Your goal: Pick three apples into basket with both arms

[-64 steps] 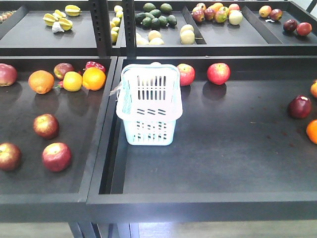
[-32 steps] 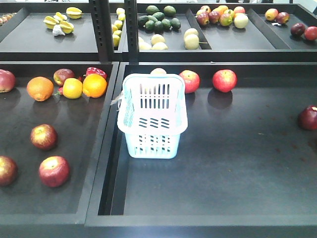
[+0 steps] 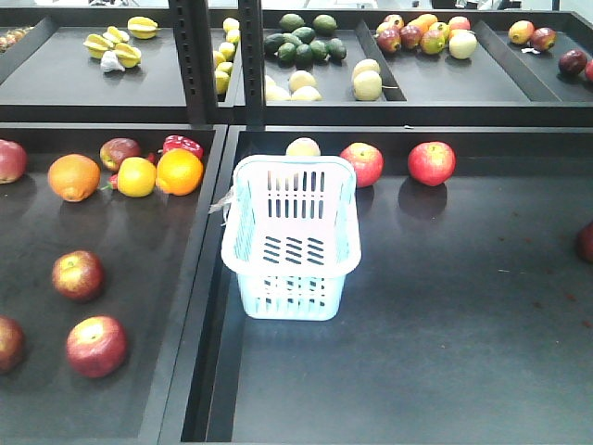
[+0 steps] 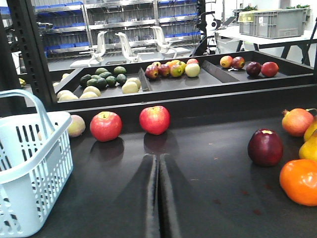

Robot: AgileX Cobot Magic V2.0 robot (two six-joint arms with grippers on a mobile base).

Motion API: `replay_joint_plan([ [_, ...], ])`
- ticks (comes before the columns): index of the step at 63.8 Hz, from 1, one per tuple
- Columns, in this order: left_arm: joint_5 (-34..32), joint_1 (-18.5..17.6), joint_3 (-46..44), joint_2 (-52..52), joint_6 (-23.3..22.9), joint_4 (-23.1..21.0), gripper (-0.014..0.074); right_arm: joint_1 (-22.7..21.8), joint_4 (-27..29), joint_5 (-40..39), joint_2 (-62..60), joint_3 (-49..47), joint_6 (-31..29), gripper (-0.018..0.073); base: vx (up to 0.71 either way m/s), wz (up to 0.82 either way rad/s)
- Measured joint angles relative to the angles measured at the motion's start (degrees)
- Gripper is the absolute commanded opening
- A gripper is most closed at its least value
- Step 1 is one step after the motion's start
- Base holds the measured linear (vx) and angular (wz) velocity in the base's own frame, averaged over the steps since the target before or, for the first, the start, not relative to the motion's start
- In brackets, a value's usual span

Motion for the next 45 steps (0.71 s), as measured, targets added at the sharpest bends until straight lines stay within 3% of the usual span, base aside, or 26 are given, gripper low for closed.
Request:
replay_joint_plan([
  [45, 0.0, 0.0, 0.0, 0.0, 0.0, 0.0, -0.0006, 0.0, 0.0, 0.0, 0.0, 0.0, 0.0, -0.0004, 0.04, 0.0],
])
